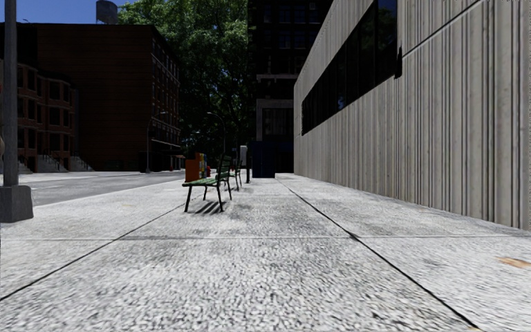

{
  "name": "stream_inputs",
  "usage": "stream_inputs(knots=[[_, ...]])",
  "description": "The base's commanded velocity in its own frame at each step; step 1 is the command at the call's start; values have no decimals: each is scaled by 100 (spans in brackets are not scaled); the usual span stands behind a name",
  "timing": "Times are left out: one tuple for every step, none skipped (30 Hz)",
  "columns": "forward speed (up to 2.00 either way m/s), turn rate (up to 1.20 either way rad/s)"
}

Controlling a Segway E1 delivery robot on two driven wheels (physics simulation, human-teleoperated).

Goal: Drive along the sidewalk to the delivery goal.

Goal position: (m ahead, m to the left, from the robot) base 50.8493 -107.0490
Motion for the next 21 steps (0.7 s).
stream_inputs(knots=[[200,0],[200,0],[200,0],[200,0],[200,0],[200,0],[200,0],[200,0],[200,0],[200,0],[200,0],[200,0],[200,0],[200,0],[200,0],[200,0],[200,0],[200,0],[200,0],[200,0],[200,0]])
